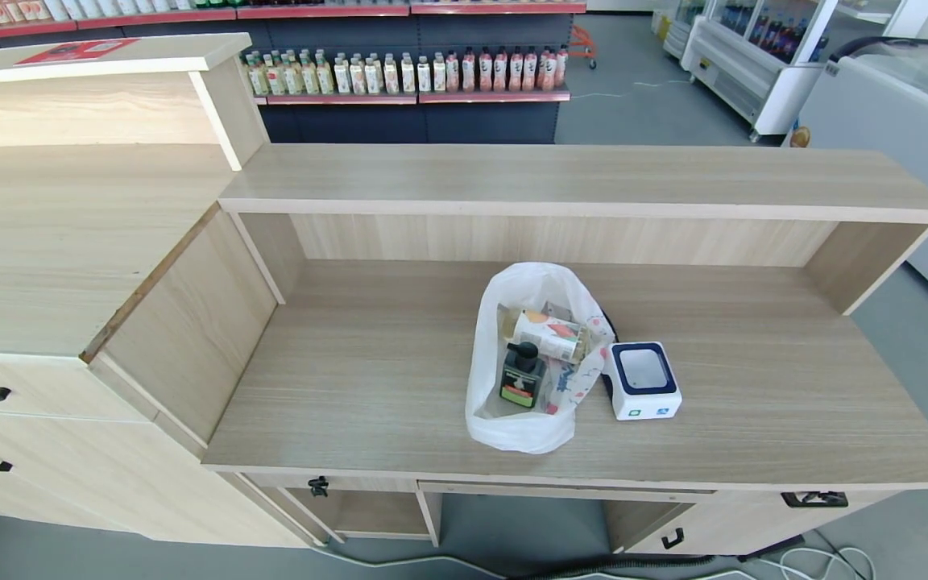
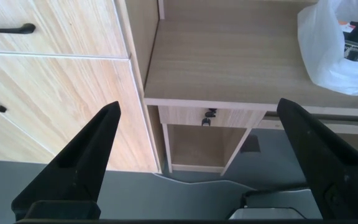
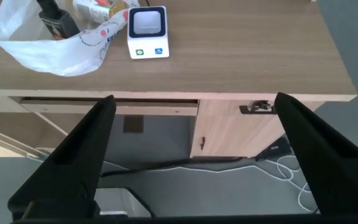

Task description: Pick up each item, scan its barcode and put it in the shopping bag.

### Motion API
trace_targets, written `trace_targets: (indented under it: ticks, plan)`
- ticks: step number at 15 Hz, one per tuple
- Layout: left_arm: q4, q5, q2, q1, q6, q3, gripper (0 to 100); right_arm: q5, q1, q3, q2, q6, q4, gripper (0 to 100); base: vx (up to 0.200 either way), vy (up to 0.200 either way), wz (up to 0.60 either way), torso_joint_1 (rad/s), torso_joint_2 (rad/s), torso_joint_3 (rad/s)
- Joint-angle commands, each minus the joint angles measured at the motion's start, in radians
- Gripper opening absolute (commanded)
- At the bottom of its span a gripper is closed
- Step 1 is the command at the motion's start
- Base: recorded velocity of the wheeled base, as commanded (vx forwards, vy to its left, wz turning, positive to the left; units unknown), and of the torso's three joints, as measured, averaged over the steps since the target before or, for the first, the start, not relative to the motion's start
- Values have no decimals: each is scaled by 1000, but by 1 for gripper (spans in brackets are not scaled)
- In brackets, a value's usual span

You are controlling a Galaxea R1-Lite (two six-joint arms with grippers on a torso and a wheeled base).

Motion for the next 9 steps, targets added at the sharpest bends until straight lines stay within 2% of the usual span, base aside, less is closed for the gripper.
trace_targets:
  ticks: [1, 7, 9]
  plan:
    - [0, 0, 0, 1, 0, 0, 100, -1, 0, 2, -37, 5, 0, 100, 0, 0, 0, 0, 0, 0]
    - [0, 0, 0, 1, -2, 0, 100, -1, 0, 2, -37, 4, 0, 100, 0, 0, 0, 0, 0, 0]
    - [0, 0, 0, 1, 0, 0, 100, 1, 0, 2, -37, -1, 0, 100, 0, -200, 0, 2, 5, 5]
